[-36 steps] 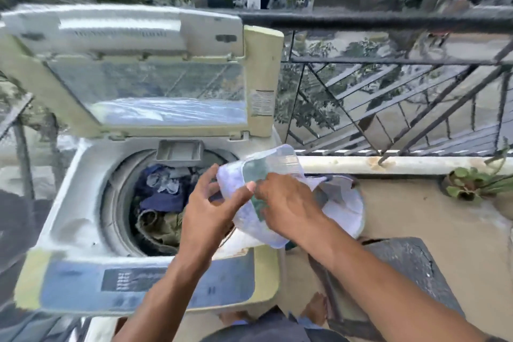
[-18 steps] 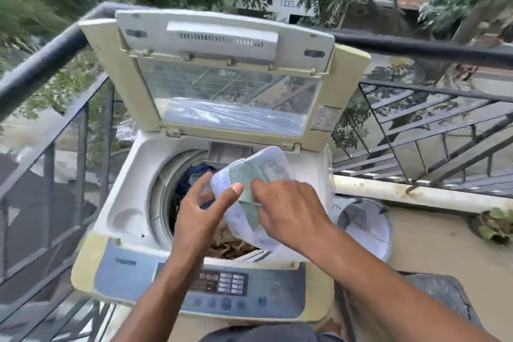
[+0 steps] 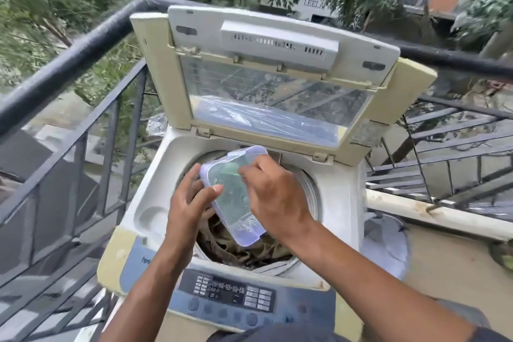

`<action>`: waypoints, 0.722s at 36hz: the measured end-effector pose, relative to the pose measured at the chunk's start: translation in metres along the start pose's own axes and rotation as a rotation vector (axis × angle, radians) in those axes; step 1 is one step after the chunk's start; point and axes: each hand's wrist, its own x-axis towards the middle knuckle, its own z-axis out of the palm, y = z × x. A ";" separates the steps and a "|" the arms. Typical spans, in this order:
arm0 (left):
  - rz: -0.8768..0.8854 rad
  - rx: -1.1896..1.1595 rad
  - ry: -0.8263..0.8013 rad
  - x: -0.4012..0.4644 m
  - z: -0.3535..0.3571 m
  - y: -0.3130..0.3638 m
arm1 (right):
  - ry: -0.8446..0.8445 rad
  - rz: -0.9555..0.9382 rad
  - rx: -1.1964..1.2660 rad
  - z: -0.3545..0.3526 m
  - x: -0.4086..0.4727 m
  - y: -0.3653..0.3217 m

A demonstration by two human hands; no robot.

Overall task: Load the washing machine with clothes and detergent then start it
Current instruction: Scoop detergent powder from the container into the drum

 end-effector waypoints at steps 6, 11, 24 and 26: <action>0.062 0.007 -0.033 0.009 0.000 -0.002 | 0.082 -0.154 -0.071 0.002 0.004 -0.014; 0.047 -0.020 -0.026 0.014 -0.001 -0.003 | 0.052 -0.149 -0.044 0.003 0.009 -0.013; 0.032 0.012 -0.049 0.011 0.002 -0.006 | -0.032 -0.176 0.050 0.014 0.009 0.002; 0.031 -0.008 -0.029 0.013 -0.001 -0.006 | -0.125 -0.201 0.052 0.013 0.008 0.005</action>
